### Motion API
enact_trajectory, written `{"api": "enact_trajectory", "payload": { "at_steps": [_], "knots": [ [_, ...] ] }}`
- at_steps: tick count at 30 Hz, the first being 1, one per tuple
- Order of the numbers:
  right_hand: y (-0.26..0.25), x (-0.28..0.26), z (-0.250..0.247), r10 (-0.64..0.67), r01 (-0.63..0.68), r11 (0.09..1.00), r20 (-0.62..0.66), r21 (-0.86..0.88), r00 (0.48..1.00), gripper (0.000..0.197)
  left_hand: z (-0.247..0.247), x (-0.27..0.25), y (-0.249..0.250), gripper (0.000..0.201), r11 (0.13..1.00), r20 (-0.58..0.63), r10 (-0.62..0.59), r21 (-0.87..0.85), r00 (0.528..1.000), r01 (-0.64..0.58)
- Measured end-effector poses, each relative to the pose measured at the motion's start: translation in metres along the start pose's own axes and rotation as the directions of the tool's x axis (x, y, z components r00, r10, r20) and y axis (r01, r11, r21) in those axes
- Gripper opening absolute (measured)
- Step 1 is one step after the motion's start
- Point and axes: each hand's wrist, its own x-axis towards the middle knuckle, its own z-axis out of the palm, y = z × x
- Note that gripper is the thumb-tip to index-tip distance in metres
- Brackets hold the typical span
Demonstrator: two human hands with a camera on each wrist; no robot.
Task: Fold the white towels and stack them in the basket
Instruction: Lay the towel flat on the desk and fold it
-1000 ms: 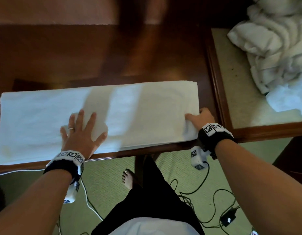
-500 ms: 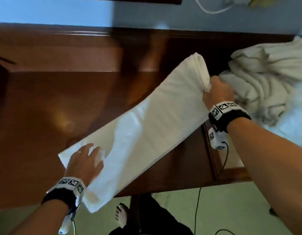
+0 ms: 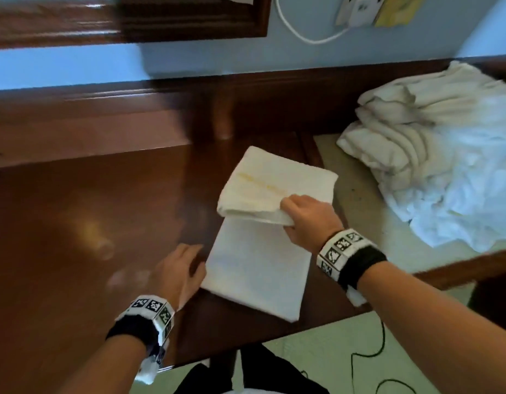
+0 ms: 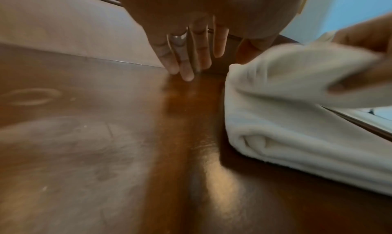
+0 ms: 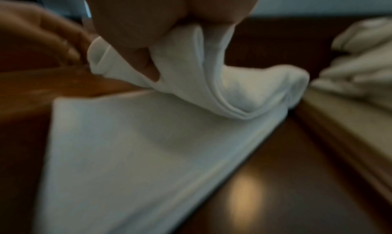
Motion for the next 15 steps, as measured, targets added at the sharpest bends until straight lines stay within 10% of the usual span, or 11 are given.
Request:
{"api": "enact_trajectory", "payload": {
  "at_steps": [3,6,10,15],
  "knots": [
    [-0.046,-0.061,0.053,0.028,-0.042,0.998,0.243,0.054,0.970,0.058,-0.010,-0.003,-0.004,0.053,1.000,-0.125,-0.024,0.008,0.992,0.025],
    [-0.072,-0.102,0.078,0.125,-0.145,0.989,0.409,0.018,0.904,0.068,-0.003,-0.003,0.000,0.050,0.965,-0.052,0.197,0.185,0.979,-0.185],
    [-0.076,-0.117,0.073,0.207,-0.227,0.974,0.407,0.001,0.890,0.070,0.015,0.007,0.019,0.051,0.802,0.179,0.483,0.304,0.857,-0.515],
    [-0.063,-0.119,0.063,0.331,-0.311,0.944,0.358,-0.114,0.873,0.046,0.022,0.032,0.041,0.059,0.693,0.347,0.487,0.406,0.802,-0.596]
  ]
}}
